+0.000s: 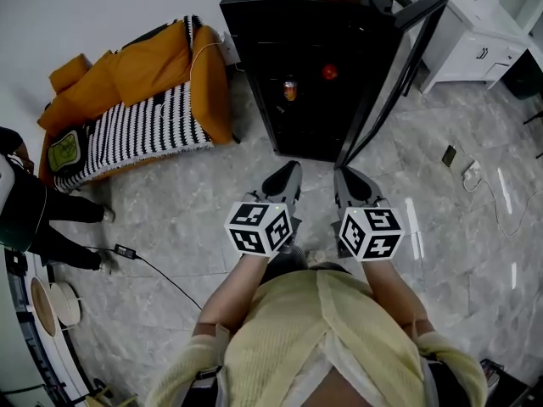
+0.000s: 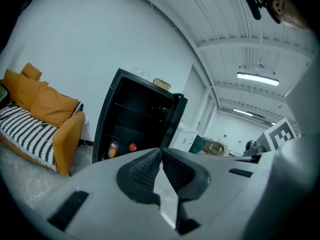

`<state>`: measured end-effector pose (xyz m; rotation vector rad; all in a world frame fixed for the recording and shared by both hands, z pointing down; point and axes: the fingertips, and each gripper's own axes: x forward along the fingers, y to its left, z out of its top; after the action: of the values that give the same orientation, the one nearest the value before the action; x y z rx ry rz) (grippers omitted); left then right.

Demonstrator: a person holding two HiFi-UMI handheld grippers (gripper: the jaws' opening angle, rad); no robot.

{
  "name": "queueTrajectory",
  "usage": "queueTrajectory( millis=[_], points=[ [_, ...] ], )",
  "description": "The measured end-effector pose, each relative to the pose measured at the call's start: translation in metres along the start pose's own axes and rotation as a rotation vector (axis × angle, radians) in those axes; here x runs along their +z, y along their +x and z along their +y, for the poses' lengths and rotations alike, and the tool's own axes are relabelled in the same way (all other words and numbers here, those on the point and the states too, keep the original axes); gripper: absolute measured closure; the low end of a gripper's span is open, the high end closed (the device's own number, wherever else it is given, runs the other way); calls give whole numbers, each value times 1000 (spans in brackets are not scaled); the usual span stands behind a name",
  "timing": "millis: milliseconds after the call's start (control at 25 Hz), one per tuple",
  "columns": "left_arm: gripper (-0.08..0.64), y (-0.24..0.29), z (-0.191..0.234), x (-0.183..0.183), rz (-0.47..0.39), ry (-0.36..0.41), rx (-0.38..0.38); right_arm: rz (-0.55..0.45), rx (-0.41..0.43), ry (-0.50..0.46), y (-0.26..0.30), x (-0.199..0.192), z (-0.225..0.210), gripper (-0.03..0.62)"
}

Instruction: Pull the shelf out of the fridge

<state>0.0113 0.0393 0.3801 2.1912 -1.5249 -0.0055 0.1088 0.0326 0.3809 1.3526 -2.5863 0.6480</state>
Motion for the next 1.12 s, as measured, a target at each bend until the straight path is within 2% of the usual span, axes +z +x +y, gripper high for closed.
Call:
queueTrajectory(
  millis=[440, 800, 1120],
  points=[
    [524, 28, 13, 13, -17, -22, 36, 22, 17, 4, 26, 8, -18, 561],
    [523, 55, 29, 25, -12, -39, 0, 15, -31, 13, 51, 18, -29, 561],
    [524, 70, 59, 44, 0, -58, -23, 11, -74, 14, 86, 33, -22, 561]
  ],
)
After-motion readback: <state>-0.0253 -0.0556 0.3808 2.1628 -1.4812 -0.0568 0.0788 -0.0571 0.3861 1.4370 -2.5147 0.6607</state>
